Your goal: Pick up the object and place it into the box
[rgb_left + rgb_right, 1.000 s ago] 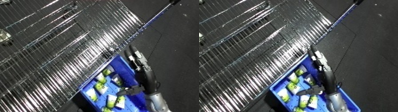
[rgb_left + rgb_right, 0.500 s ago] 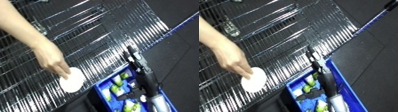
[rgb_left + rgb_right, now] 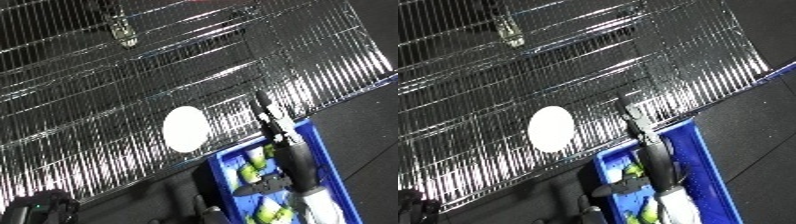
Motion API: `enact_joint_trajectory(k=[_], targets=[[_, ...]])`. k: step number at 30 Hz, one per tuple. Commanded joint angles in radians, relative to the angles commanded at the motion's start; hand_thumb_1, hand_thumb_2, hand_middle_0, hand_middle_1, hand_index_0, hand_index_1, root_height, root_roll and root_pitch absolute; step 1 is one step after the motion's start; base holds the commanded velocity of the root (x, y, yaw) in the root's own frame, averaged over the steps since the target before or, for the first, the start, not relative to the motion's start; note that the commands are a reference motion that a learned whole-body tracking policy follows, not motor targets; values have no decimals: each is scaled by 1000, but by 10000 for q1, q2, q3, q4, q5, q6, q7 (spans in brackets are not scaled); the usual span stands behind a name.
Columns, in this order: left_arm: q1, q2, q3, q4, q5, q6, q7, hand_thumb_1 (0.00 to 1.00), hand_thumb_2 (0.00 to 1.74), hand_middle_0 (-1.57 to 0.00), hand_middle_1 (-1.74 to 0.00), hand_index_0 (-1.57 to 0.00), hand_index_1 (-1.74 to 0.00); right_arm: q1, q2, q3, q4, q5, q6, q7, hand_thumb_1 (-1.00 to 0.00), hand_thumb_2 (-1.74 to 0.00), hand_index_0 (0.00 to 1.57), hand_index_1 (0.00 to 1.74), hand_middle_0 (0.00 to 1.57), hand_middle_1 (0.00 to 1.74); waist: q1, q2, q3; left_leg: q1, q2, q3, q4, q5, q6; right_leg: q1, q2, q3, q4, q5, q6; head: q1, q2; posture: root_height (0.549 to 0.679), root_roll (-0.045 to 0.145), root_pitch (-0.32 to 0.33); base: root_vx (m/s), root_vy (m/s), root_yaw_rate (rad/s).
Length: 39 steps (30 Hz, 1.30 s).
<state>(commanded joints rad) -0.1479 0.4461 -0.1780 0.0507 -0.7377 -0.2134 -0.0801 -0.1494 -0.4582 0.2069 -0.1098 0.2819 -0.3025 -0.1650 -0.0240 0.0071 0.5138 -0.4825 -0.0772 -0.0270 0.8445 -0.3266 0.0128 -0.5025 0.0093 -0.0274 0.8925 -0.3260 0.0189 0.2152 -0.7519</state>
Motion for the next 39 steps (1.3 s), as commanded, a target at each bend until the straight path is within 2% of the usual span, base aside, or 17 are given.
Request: enact_joint_trajectory(k=[6, 12, 17, 27, 34, 39], targets=[[-20, 35, -69, -84, 33, 12, -3, 1000, 1740, -1570, -1740, -1570, -1740, -251, -43, 329, 407, -350, 8, -114, 0, 0, 0, 0, 0, 0, 188, 1, 62, -194, -72, -26, 302, -58, 0, -160, -74, -87, 226, -31, 10, -4, -191, 622, 81, -9, 31, 4, 113], [-32, 78, -73, -231, 18, 6, 124, 1000, 1740, -1570, -1740, -1570, -1740, -462, -39, 485, 643, -463, -35, -478, 0, 0, 0, 0, 0, 0, 298, 27, 62, -501, -132, 7, 734, -203, 65, -538, -96, -166, 696, -143, -11, 110, -217, 614, 78, -7, 17, 25, 64], [29, 91, -52, -288, 34, 59, 144, 1000, 1740, -1570, -1740, -1570, -1740, -513, 3, 423, 808, -405, -115, -779, 0, 0, 0, 0, 0, 0, 328, 65, 62, -681, -159, 30, 983, -311, 91, -781, -102, -159, 982, -207, -9, 284, -133, 609, 75, -5, 18, 41, 48], [-81, 65, -145, -221, 68, 127, 124, 1000, 1740, -1570, -1740, -1570, -1740, -1140, 207, 431, 1581, -133, -314, -1040, 0, 0, 0, 0, 0, 0, 485, 193, 62, -835, -208, 85, 1187, -414, 120, -1067, -202, -144, 1241, -190, -6, 608, -3, 603, 69, -7, 18, 36, 71], [-159, 14, -121, -148, 101, 115, 176, 1000, 1740, -1570, -1740, -1570, -1740, -1615, 491, 548, 2289, -27, -247, -1000, 0, 0, 0, 0, 0, 0, 607, 293, 62, -811, -255, 97, 1294, -502, 146, -1142, -248, -129, 1412, -241, -75, 828, -216, 600, 69, -15, 51, 39, 91], [-147, 25, -143, -193, 89, 123, 249, 1000, 1740, -1570, -1740, -1570, -1740, -1893, 579, 591, 2603, 27, -235, -946, 0, 0, 0, 0, 0, 0, 676, 351, 62, -843, -298, 105, 1374, -558, 166, -1222, -256, -129, 1520, -278, -99, 963, -227, 597, 69, -17, 42, 28, 78]])
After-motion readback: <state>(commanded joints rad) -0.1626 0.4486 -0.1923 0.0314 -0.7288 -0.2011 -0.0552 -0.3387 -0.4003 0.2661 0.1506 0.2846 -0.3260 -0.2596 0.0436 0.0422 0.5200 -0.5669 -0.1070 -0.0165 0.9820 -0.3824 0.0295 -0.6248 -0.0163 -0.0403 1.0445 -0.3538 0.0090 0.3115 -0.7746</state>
